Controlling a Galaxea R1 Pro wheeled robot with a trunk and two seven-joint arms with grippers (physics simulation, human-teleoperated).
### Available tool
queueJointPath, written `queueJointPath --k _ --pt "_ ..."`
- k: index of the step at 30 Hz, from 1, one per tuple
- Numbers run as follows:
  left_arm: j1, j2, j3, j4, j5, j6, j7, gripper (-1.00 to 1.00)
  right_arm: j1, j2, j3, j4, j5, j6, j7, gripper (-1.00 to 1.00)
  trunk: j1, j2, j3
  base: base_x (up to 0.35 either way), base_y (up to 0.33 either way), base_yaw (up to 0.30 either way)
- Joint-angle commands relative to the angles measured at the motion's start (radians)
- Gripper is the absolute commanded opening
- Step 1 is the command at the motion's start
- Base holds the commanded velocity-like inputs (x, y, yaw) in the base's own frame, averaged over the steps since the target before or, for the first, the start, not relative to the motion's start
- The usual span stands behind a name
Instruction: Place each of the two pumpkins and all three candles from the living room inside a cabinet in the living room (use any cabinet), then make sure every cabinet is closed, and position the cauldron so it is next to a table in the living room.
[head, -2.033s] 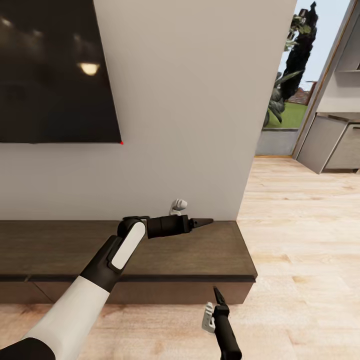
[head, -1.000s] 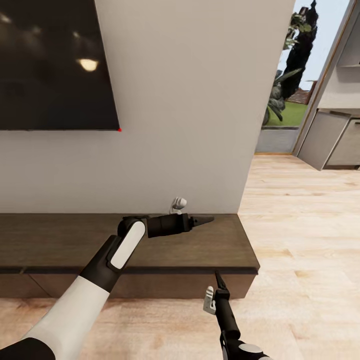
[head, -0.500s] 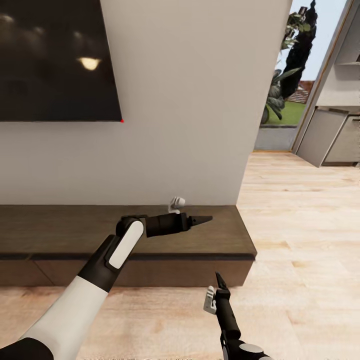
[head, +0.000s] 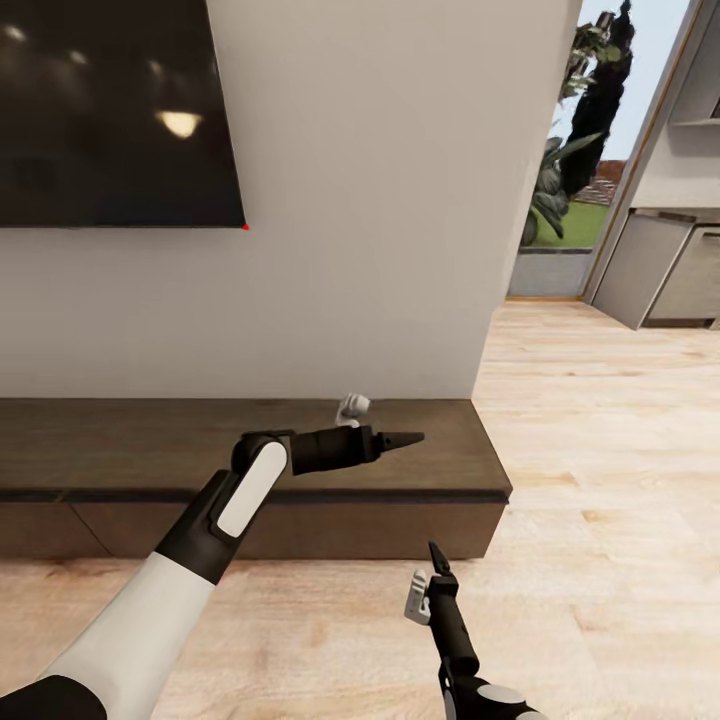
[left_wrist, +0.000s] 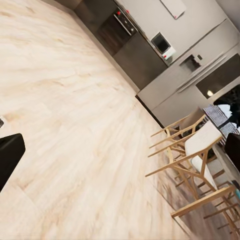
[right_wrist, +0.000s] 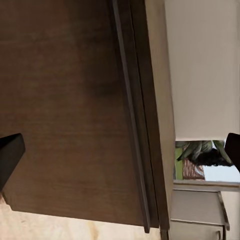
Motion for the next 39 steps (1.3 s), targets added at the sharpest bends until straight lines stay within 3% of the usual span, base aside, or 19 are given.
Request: queueJointPath --k 1,2,4,5,8,24,36,39 --pt "0.002 0.002 0.001 0.002 0.019 -0.001 -0.002 1.0 0.0 0.001 0.0 -0.001 0.0 -0.001 -0.002 1.0 0.0 0.0 0.0 -0.004 0.0 0.0" --pt "0.003 0.003 0.001 0.004 0.029 -0.002 -0.003 1.0 0.0 0.001 0.0 -0.001 0.0 -0.002 -0.002 1.0 0.0 0.0 0.0 -0.003 0.0 0.0" --pt "0.007 0.011 0.001 0.009 0.085 -0.004 -0.007 1.0 0.0 0.001 0.0 -0.001 0.0 -0.002 -0.004 1.0 0.0 0.0 0.0 -0.002 0.0 0.0" --pt "0.008 0.023 0.001 0.012 0.14 -0.005 -0.01 1.0 0.0 0.002 0.0 -0.001 0.0 -0.003 -0.004 1.0 0.0 0.0 0.0 0.0 0.0 0.0" --pt "0.009 0.037 0.0 0.013 0.18 -0.007 -0.012 1.0 0.0 0.002 0.0 -0.001 0.0 -0.003 -0.004 1.0 0.0 0.0 0.0 0.0 0.0 0.0" --pt "0.01 0.043 0.0 0.018 0.188 -0.008 -0.011 1.0 0.0 0.006 0.0 0.0 0.0 0.001 -0.004 1.0 0.0 0.0 0.0 0.214 0.0 0.0" --pt "0.011 0.046 -0.002 0.013 0.191 -0.008 -0.012 1.0 0.0 0.002 0.0 -0.001 0.0 -0.003 -0.004 1.0 0.0 0.0 0.0 0.018 0.0 0.0" --pt "0.011 0.045 -0.002 0.008 0.191 -0.008 -0.012 1.0 0.0 0.002 0.0 -0.001 0.001 -0.003 -0.004 1.0 0.012 -0.021 -0.009 0.0 0.0 0.0"
